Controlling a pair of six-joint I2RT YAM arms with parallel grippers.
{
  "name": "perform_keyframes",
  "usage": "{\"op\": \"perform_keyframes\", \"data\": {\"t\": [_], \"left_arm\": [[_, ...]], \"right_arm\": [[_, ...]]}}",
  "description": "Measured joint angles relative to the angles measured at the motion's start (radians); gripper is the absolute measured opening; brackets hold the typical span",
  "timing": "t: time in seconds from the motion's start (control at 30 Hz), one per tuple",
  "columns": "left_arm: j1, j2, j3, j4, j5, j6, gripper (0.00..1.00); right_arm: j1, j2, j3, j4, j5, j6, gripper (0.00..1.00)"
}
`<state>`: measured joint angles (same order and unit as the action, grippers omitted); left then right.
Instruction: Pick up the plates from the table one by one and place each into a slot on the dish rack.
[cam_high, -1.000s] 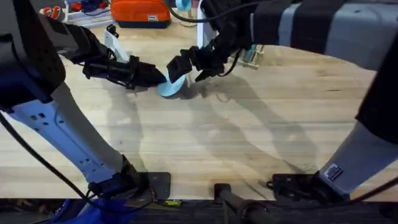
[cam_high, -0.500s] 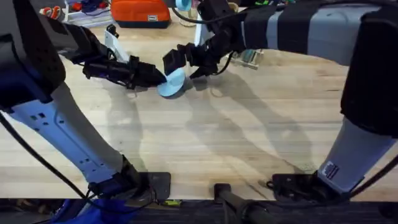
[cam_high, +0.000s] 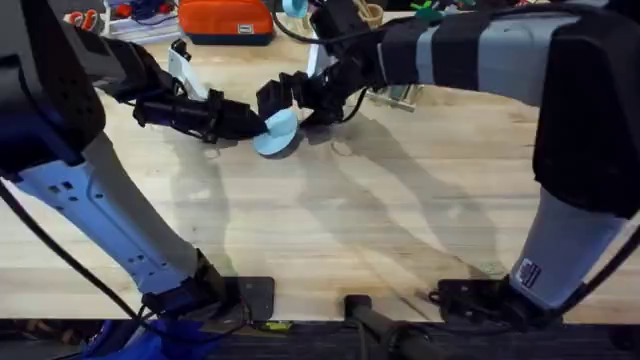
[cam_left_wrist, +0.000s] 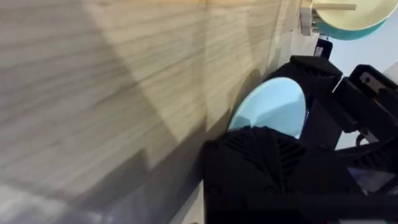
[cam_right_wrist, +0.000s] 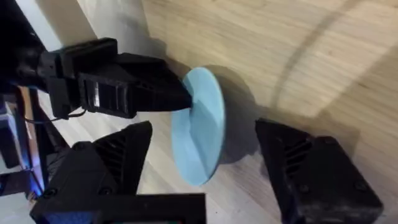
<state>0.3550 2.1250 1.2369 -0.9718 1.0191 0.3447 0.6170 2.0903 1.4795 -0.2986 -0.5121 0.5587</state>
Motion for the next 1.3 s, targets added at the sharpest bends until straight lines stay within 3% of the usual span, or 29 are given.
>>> {"op": "perform_keyframes", "data": {"t": [0.17,0.27,0.4,0.53,0.57,1.07,1.3], "left_arm": [[0.000,0.000,0.000,0.000,0.000,0.000,0.040],[0.000,0.000,0.000,0.000,0.000,0.000,0.040],[0.000,0.000,0.000,0.000,0.000,0.000,0.040],[0.001,0.000,0.001,0.000,0.000,-0.001,0.040],[0.003,0.000,0.001,0.000,0.001,0.000,0.040],[0.008,-0.005,0.001,0.000,-0.002,-0.001,0.040],[0.005,-0.074,0.001,-0.025,-0.123,-0.003,0.040]], "right_arm": [[0.012,0.000,0.001,0.001,0.000,0.004,0.985],[0.018,0.002,0.001,-0.001,-0.002,0.011,0.858],[0.020,0.006,0.001,-0.002,-0.002,0.015,0.521],[0.015,0.008,0.001,-0.015,0.011,0.021,0.086],[0.010,0.008,0.001,-0.012,-0.001,0.025,0.049],[0.008,0.008,0.004,-0.007,-0.020,0.026,0.030],[0.017,0.008,0.005,-0.003,-0.036,-0.015,0.028]]}}
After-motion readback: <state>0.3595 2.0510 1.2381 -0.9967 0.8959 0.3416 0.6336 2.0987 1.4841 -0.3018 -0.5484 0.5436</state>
